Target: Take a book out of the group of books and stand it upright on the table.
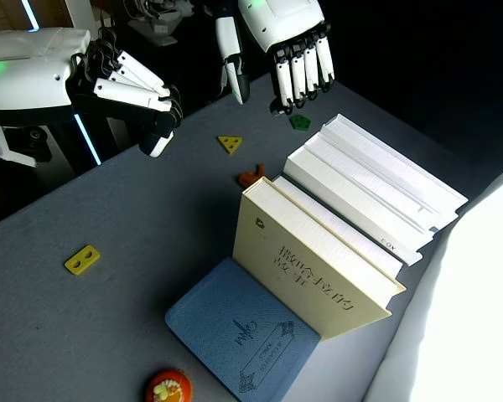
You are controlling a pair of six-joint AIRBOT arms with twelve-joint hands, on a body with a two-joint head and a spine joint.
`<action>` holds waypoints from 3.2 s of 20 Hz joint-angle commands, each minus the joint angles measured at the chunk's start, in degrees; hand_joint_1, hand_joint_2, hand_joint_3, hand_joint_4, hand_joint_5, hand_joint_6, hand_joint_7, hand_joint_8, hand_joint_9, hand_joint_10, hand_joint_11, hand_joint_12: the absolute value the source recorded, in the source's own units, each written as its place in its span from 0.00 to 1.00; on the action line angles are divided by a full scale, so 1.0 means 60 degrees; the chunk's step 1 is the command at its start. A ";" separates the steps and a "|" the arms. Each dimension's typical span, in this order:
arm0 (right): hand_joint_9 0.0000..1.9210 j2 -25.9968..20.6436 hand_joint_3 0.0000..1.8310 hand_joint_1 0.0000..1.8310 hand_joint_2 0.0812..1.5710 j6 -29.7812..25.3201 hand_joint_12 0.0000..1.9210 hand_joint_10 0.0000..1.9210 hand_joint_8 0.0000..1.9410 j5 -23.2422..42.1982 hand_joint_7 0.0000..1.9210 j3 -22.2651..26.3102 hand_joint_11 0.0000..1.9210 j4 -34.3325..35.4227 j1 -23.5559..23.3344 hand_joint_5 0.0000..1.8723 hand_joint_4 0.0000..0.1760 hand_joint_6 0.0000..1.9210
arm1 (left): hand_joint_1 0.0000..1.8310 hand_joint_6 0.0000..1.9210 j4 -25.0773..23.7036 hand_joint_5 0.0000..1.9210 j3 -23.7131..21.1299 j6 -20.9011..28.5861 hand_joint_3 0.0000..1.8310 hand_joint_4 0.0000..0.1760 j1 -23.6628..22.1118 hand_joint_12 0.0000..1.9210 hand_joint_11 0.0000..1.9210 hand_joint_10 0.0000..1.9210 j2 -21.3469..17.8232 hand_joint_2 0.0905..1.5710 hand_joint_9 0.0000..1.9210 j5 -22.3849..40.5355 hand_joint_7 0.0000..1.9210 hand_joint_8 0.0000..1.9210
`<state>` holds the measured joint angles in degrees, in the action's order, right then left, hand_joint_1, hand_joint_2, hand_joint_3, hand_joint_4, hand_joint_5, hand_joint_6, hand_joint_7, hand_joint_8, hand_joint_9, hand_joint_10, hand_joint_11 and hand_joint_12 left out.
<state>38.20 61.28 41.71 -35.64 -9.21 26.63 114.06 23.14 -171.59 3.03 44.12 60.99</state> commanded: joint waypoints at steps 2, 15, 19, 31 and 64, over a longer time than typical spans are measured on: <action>0.01 -0.0059 0.15 0.08 0.64 -0.0021 0.08 0.03 0.04 0.1232 0.02 0.0021 0.00 0.0046 -0.0098 0.01 0.00 0.07 | 0.10 0.04 -0.0801 0.00 -0.0025 -0.0038 0.14 0.00 -0.0083 0.07 0.00 0.01 0.0015 0.83 0.00 -0.0105 0.00 0.01; 0.02 0.0112 0.00 0.07 0.73 0.2335 0.01 0.01 0.00 0.1412 0.03 0.0016 0.02 0.2368 -0.0367 0.04 0.00 0.01 | 0.10 0.00 -0.0722 0.02 -0.0056 -0.0038 0.00 0.00 -0.0122 0.00 0.00 0.00 -0.0016 0.90 0.01 0.0294 0.00 0.00; 0.01 0.0531 0.00 0.07 0.73 0.4767 0.00 0.00 0.00 0.1414 0.02 0.0015 0.00 0.4478 -0.0804 0.02 0.00 0.00 | 0.09 0.00 -0.0672 0.03 -0.0071 -0.0037 0.00 0.00 -0.0124 0.01 0.01 0.00 -0.0032 0.90 0.01 0.0330 0.01 0.00; 0.00 0.2173 0.00 0.05 0.74 0.7187 0.00 0.00 0.00 0.1841 0.00 -0.0748 0.00 0.6108 -0.0821 0.01 0.00 0.00 | 0.07 0.00 -0.0587 0.02 -0.0113 0.0040 0.00 0.00 -0.0125 0.16 0.00 0.00 -0.0055 0.90 0.02 0.0479 0.02 0.00; 0.00 0.4073 0.00 0.00 0.74 0.7520 0.00 0.00 0.01 0.2028 0.08 -0.1977 0.00 0.6945 -0.1309 0.32 0.00 0.07 | 0.05 0.00 -0.0539 0.02 -0.0120 0.0036 0.00 0.00 -0.0091 0.09 0.00 0.00 -0.0056 0.90 0.01 0.0478 0.00 0.00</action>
<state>62.98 106.52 47.83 -47.48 35.40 19.18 115.83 22.68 -171.35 3.09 44.03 64.49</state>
